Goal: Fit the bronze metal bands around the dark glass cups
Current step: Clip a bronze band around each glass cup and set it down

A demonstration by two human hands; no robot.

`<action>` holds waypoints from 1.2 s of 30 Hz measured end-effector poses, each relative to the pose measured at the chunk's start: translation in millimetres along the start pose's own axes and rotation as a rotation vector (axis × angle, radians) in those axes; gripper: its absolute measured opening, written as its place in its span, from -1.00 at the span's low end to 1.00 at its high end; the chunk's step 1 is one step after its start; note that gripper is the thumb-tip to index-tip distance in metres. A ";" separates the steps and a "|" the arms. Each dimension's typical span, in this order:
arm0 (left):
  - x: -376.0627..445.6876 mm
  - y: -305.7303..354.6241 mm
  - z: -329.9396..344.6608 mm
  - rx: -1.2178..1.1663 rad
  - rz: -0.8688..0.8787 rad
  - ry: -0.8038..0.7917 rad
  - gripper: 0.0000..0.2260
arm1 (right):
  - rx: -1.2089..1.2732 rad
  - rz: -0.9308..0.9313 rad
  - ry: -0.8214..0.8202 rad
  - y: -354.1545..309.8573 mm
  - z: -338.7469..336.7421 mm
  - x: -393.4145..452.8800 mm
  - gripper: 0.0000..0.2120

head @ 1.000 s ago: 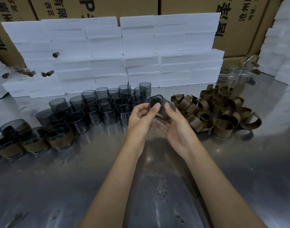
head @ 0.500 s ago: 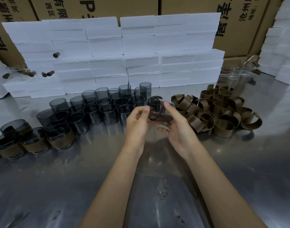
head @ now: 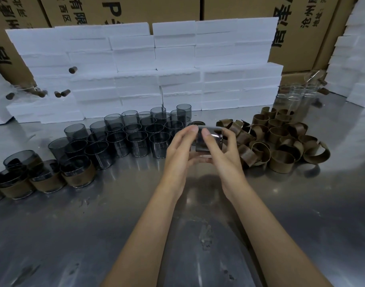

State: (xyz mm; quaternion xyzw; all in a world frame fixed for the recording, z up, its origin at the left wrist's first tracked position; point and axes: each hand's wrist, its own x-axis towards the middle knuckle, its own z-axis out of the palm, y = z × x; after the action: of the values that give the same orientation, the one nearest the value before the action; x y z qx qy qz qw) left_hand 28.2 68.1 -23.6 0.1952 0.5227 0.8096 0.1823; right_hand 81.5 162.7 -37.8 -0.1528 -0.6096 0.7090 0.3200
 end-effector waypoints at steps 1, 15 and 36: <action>-0.3 0.2 -0.4 0.006 -0.001 -0.009 -0.70 | -0.063 -0.020 0.008 0.7 0.5 -0.7 -0.42; 0.3 -3.5 -1.8 -0.129 -0.102 -0.047 -0.54 | -0.286 -0.146 0.011 -0.3 0.9 -4.8 -0.65; -0.8 -4.8 -8.3 -0.199 -0.185 -0.008 -0.45 | -0.929 -0.257 0.518 -17.6 -49.2 8.7 -0.69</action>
State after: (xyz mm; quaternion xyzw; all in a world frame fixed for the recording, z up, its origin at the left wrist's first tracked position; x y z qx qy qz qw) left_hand 25.1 63.1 -31.3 0.1304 0.4550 0.8364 0.2765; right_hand 109.6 206.8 -29.6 -0.3721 -0.7735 0.2597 0.4426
